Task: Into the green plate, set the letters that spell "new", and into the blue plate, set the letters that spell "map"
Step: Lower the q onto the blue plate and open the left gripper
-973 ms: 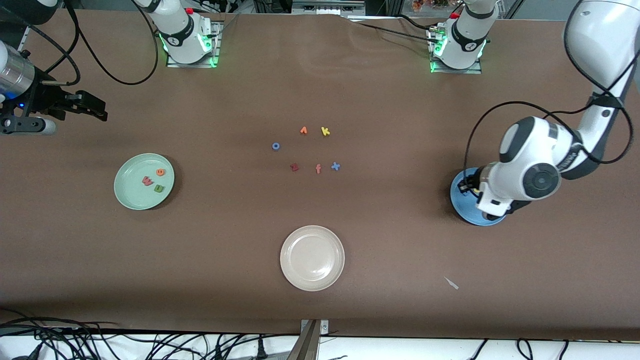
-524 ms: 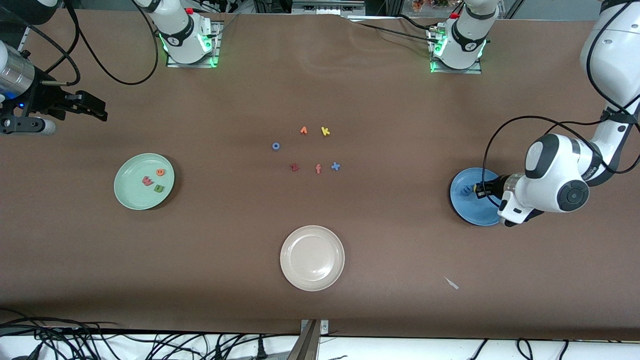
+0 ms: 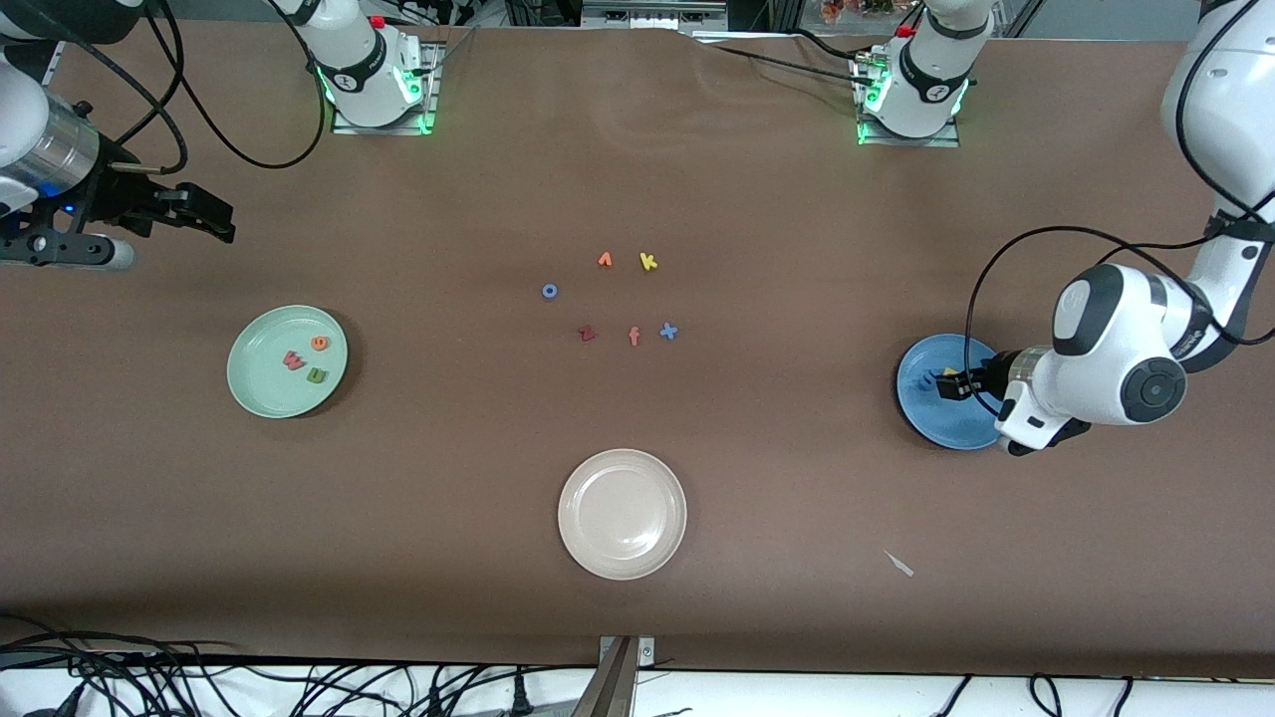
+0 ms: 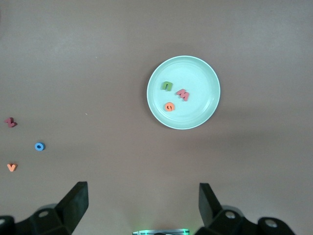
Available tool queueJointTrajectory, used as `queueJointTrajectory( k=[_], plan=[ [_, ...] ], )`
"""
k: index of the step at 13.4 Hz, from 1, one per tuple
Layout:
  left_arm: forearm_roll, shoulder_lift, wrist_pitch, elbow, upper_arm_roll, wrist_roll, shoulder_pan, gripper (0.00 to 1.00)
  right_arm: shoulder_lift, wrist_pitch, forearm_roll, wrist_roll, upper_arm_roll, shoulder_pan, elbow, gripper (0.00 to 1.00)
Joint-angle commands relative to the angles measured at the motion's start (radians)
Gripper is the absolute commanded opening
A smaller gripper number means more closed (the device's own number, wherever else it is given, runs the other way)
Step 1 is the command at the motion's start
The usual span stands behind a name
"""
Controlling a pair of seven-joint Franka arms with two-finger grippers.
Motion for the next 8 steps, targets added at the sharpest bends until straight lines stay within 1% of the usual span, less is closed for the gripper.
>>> queueJointTrajectory(
  k=[1, 3, 6, 8],
  plan=[
    [0.011, -0.063, -0.174, 0.102, -0.084, 0.016, -0.003, 1.0, 0.001, -0.014, -0.004, 0.023, 0.009, -0.001, 0.02, 1.0],
    [0.009, -0.063, -0.3, 0.2, -0.143, 0.016, -0.007, 1.0, 0.001, -0.012, -0.003, 0.021, 0.006, -0.002, 0.02, 1.0],
    [0.009, -0.062, -0.452, 0.319, -0.229, 0.014, -0.01, 1.0, 0.001, -0.014, -0.003, 0.021, 0.003, -0.002, 0.02, 1.0],
    [0.012, -0.069, -0.482, 0.337, -0.262, 0.014, -0.006, 1.0, 0.001, -0.014, -0.003, 0.023, 0.0, -0.004, 0.02, 1.0]
  ],
)
